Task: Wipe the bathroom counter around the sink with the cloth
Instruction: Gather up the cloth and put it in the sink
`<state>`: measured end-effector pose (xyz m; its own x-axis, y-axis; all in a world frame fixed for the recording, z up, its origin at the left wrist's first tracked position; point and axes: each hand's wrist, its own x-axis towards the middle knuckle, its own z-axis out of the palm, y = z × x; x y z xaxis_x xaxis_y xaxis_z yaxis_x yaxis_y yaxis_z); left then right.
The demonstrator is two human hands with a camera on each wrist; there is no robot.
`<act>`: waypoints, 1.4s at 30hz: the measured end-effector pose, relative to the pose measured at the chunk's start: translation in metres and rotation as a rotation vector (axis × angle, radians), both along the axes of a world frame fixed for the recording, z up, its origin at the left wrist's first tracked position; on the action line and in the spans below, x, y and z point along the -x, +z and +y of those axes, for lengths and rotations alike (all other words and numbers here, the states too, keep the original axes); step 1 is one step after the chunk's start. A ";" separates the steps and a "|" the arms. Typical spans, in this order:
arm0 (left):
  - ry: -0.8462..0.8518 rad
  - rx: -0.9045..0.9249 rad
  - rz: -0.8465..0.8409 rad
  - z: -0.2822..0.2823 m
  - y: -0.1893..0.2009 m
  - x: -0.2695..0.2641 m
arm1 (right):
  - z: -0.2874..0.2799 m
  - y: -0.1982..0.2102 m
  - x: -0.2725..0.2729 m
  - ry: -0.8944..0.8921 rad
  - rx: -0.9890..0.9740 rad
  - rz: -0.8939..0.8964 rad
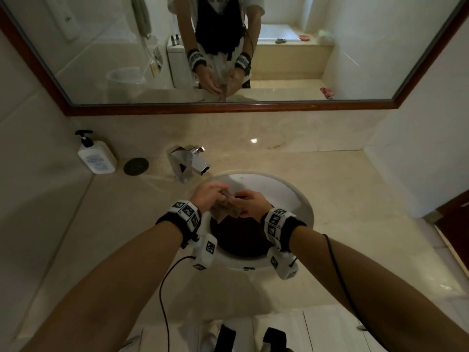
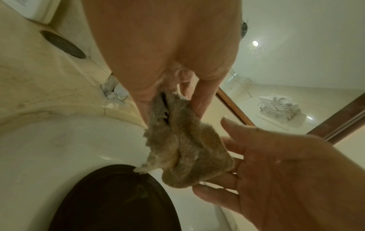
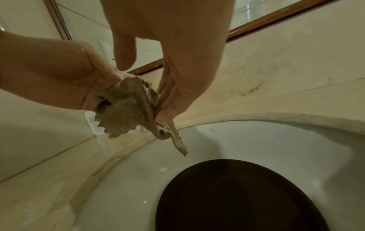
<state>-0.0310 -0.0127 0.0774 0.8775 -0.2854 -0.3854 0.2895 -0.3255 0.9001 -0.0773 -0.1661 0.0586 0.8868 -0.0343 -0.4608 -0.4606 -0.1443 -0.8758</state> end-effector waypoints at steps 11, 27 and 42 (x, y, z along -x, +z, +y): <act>-0.117 0.124 0.011 0.003 -0.004 -0.011 | 0.000 0.001 -0.004 0.055 0.021 0.005; -0.122 -0.387 -0.035 -0.005 -0.058 -0.035 | -0.038 -0.050 -0.047 0.215 0.468 0.237; -0.188 -0.665 -0.162 0.004 -0.046 -0.033 | -0.054 -0.045 -0.060 0.233 0.650 0.134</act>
